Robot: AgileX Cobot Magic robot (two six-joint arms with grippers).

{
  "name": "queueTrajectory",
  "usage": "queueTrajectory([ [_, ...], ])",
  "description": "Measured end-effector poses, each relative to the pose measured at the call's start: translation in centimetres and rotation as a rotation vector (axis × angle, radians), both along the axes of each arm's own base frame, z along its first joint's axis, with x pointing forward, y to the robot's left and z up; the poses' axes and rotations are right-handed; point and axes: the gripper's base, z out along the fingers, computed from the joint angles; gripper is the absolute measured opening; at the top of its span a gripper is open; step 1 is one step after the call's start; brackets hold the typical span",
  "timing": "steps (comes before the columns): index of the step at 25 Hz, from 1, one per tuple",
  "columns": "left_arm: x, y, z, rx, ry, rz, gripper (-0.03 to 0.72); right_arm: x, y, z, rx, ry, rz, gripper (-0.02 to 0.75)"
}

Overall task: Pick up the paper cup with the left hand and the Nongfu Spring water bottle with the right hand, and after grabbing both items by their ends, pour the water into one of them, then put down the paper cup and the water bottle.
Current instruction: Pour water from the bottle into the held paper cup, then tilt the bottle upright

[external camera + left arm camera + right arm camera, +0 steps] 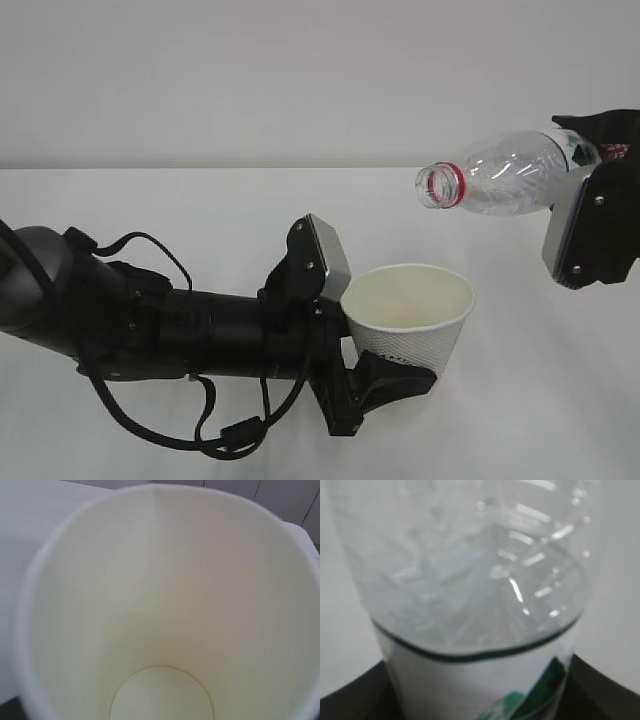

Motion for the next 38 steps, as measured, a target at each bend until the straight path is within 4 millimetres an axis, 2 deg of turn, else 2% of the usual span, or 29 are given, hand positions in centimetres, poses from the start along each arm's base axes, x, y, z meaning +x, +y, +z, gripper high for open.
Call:
queueTrajectory([
  [38,0.0,0.0,0.0,0.0,0.0,0.0,0.506,0.07,0.1,0.47,-0.057,-0.071,0.023,0.515],
])
